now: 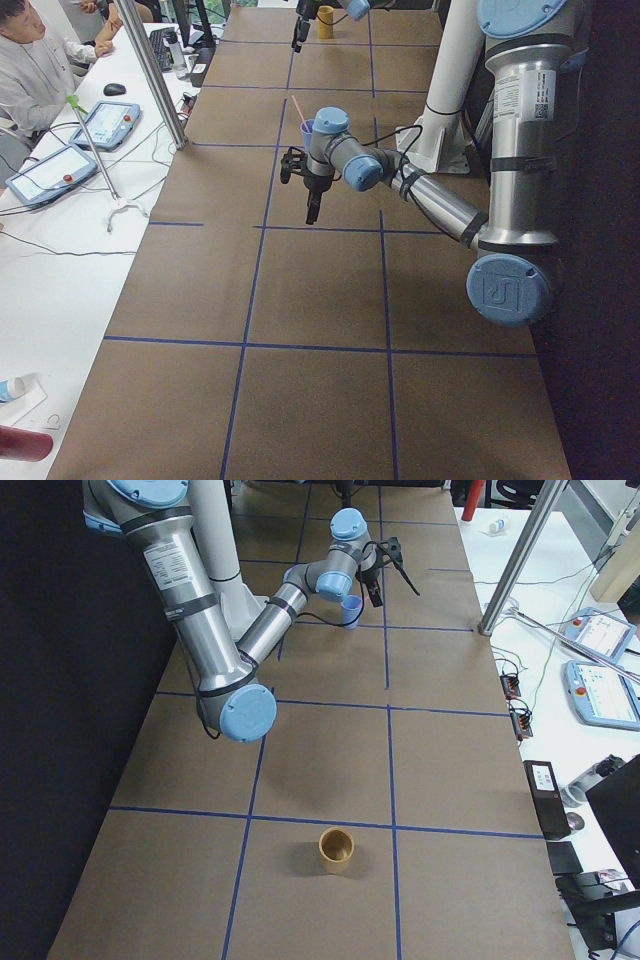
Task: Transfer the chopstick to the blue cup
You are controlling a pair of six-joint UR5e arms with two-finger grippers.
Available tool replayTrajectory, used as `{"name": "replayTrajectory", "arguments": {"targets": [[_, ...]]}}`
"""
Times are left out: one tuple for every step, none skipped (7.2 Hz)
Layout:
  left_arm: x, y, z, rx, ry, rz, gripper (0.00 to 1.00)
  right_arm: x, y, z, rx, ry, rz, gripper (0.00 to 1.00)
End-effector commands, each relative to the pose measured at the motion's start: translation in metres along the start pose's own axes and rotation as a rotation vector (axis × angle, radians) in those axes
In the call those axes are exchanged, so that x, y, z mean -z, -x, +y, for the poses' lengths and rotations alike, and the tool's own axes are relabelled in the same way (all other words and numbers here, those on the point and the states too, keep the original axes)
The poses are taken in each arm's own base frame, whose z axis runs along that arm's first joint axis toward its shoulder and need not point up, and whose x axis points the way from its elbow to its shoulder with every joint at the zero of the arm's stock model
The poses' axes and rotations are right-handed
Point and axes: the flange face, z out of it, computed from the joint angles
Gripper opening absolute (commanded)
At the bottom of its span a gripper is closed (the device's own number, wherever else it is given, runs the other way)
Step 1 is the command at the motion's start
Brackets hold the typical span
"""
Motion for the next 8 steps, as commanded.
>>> {"name": "replayTrajectory", "arguments": {"targets": [[0.016,0.119,-0.01,-0.13,0.059,0.038,1.0,0.069,-0.164,-0.013,0.107,0.072,0.05,1.0],[0.009,0.187,-0.017,-0.177,0.076,0.051,1.0,0.084,-0.233,-0.008,0.142,0.105,0.094,1.0],[0.008,0.257,-0.019,-0.198,0.071,0.045,1.0,0.098,-0.296,0.004,0.158,0.156,0.158,1.0],[0.003,0.31,-0.016,-0.173,0.072,0.04,1.0,0.112,-0.354,0.011,0.205,0.242,0.21,1.0],[-0.003,0.339,-0.009,-0.147,0.086,0.063,1.0,0.118,-0.419,0.034,0.225,0.364,0.261,1.0],[-0.003,0.34,-0.017,-0.088,0.138,0.076,1.0,0.128,-0.477,0.051,0.195,0.436,0.269,1.0],[0.007,0.343,-0.027,-0.046,0.16,0.076,1.0,0.123,-0.509,0.075,0.141,0.473,0.242,1.0],[0.004,0.347,-0.019,-0.031,0.173,0.079,1.0,0.123,-0.514,0.083,0.127,0.48,0.25,1.0]]}}
